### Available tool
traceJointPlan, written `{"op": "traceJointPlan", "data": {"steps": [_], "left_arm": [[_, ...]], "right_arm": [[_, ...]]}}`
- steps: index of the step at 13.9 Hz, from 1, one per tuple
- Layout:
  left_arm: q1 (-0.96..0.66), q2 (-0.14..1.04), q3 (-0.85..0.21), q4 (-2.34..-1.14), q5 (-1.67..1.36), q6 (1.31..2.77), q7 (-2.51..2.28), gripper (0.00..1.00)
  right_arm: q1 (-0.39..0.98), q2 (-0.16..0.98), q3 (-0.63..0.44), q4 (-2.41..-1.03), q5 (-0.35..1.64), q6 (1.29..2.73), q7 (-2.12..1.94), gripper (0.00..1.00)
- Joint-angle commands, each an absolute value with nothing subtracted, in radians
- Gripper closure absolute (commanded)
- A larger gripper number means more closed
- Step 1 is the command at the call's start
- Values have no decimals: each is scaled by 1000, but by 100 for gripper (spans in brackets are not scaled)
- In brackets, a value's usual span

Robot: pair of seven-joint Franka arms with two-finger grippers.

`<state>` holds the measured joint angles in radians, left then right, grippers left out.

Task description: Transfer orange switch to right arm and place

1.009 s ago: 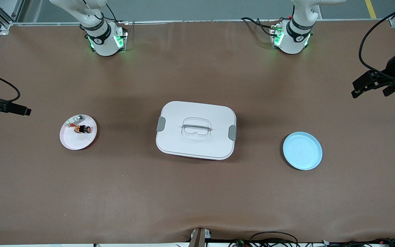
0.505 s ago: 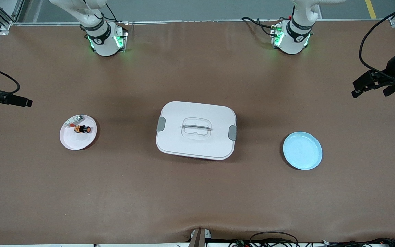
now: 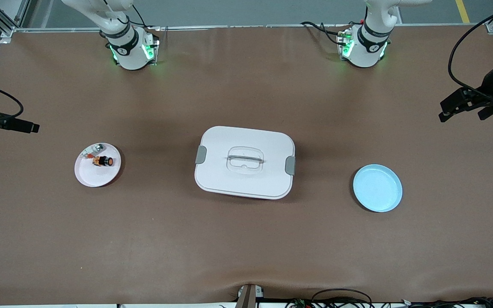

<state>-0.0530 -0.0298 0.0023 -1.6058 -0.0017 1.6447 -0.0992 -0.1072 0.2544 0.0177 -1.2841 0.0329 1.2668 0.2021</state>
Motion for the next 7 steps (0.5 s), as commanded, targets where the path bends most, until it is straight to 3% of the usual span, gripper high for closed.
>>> {"op": "traceJointPlan", "data": {"steps": [1, 7], "left_arm": [[-49, -23, 2, -1586, -3, 1624, -81, 0], [-49, -23, 2, -1586, -3, 1624, -81, 0]], "right_arm": [[-113, 224, 21, -1321, 69, 1272, 232, 0], [-106, 190, 26, -1327, 100, 1284, 232, 0]]}}
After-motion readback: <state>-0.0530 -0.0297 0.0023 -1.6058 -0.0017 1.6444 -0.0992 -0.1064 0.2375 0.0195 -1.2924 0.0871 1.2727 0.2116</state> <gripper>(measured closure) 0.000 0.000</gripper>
